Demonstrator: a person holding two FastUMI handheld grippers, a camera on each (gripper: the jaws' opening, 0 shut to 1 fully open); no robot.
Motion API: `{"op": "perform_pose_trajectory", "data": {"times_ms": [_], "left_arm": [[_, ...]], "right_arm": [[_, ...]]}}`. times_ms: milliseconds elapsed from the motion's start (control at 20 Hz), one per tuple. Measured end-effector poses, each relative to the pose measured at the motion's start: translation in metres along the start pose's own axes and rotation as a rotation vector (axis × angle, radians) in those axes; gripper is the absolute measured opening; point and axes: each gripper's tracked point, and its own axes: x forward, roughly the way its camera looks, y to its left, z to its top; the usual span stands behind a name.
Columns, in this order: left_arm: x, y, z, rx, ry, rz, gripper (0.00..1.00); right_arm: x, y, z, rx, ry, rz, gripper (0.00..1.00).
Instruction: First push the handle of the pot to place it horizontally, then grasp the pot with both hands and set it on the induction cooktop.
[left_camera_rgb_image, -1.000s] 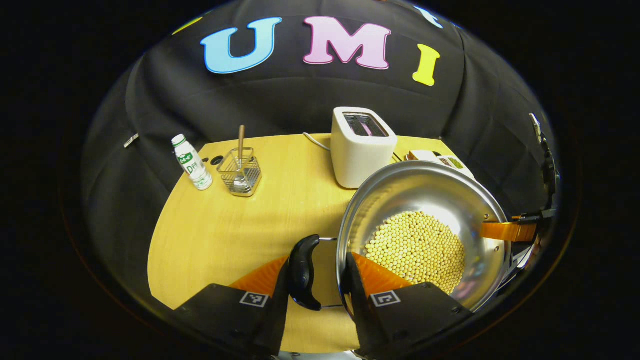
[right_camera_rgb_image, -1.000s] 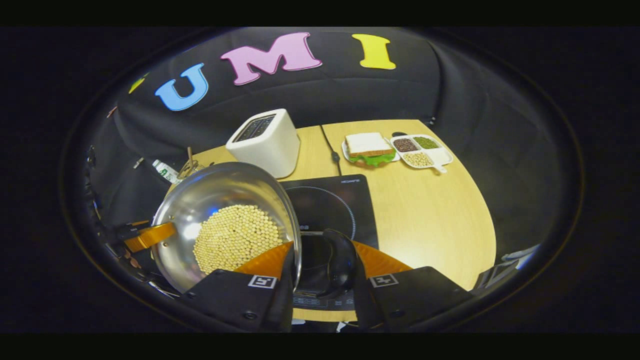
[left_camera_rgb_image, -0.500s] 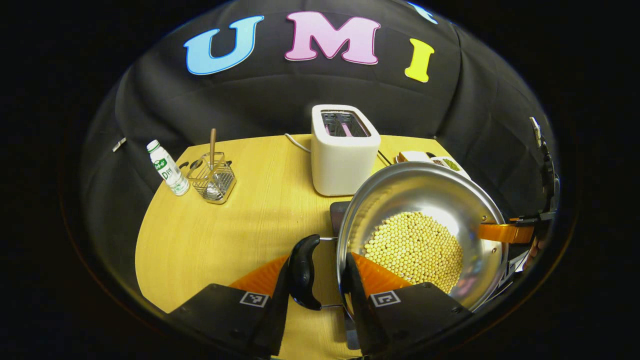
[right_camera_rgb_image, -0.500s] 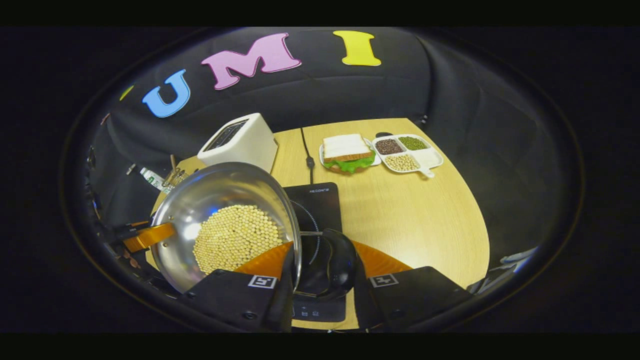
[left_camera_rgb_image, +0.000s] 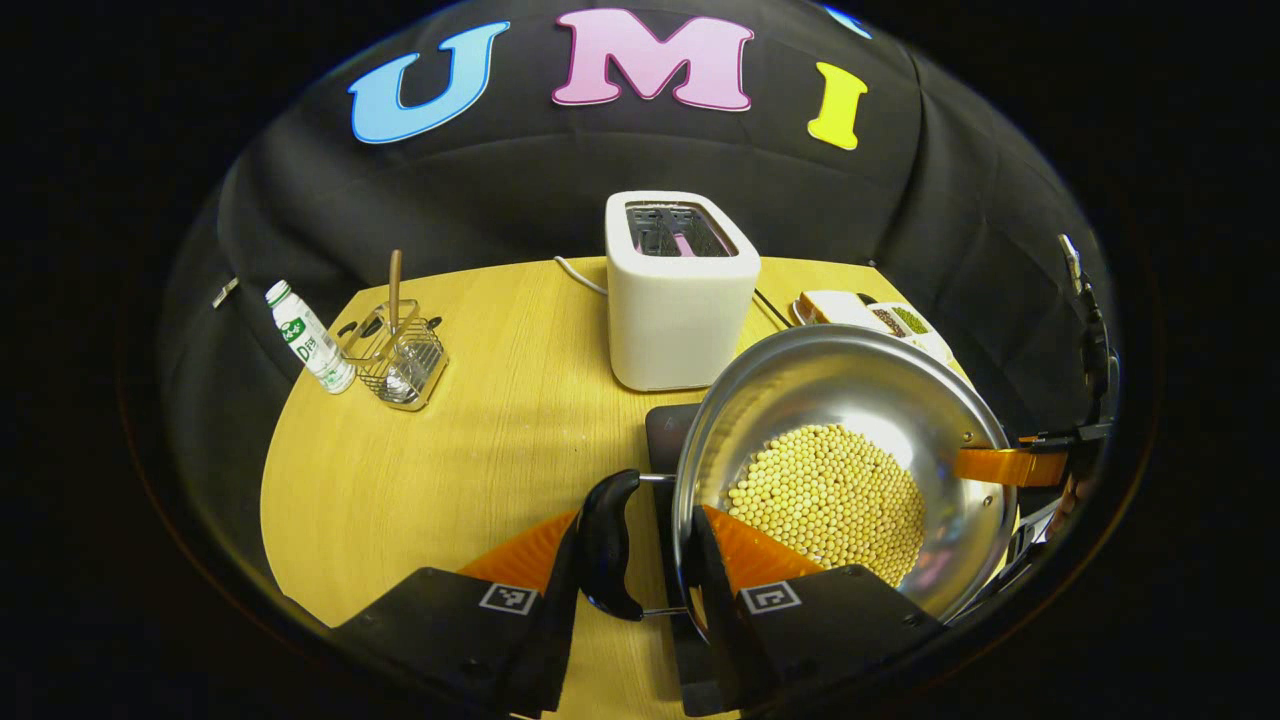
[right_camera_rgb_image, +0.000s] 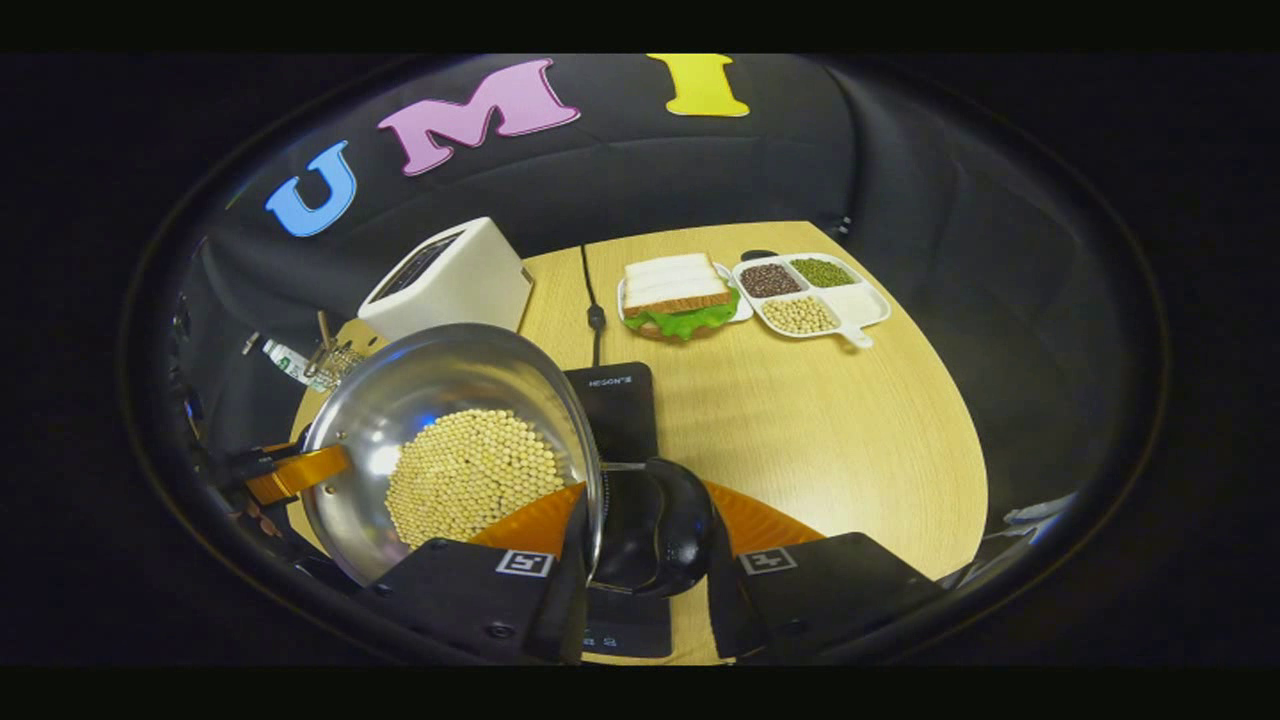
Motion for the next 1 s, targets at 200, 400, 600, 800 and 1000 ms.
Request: {"op": "perform_pose_trajectory", "data": {"times_ms": [200, 400, 600, 800, 1000], "left_arm": [[0.006, 0.000, -0.002, -0.007, 0.005, -0.004, 0.59], [0.011, 0.000, -0.006, -0.007, 0.007, -0.006, 0.60], [0.013, 0.002, -0.007, -0.016, 0.003, -0.010, 0.58], [0.014, 0.001, -0.007, -0.017, -0.001, -0.014, 0.59], [0.016, 0.002, -0.008, -0.022, -0.002, -0.012, 0.59]], "right_arm": [[0.006, -0.002, 0.000, -0.005, 0.004, -0.007, 0.52], [0.008, -0.003, -0.005, -0.005, 0.009, -0.011, 0.52], [0.010, -0.003, -0.004, 0.000, 0.006, -0.009, 0.52], [0.009, -0.002, -0.003, 0.004, 0.008, -0.010, 0.52], [0.009, -0.002, -0.003, 0.013, 0.013, -0.008, 0.53]]}}
